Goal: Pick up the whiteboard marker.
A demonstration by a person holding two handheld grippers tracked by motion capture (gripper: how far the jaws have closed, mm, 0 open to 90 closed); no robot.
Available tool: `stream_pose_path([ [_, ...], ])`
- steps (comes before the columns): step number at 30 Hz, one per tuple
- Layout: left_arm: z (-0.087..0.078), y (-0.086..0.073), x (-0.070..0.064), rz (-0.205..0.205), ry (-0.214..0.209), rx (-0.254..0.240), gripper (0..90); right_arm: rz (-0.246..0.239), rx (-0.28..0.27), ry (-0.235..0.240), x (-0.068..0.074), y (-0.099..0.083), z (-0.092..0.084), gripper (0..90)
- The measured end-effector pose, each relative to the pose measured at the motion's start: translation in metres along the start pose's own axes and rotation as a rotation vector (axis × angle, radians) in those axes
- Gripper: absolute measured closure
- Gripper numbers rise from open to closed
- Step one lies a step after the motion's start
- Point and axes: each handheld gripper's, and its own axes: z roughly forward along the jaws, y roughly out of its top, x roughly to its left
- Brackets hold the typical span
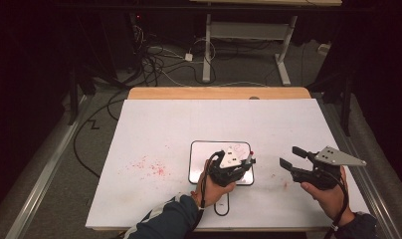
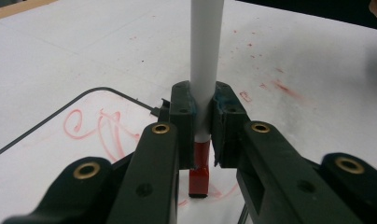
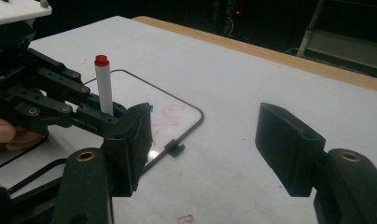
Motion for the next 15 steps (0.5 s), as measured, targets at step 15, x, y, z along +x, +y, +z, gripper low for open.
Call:
stream_pose_path([
  [15,-0.006,-0.004,-0.004,0.039,-0.003,0.007,79.0,-0.021,0.005,-0.001,0.001,-0.001,0.001,37.0],
])
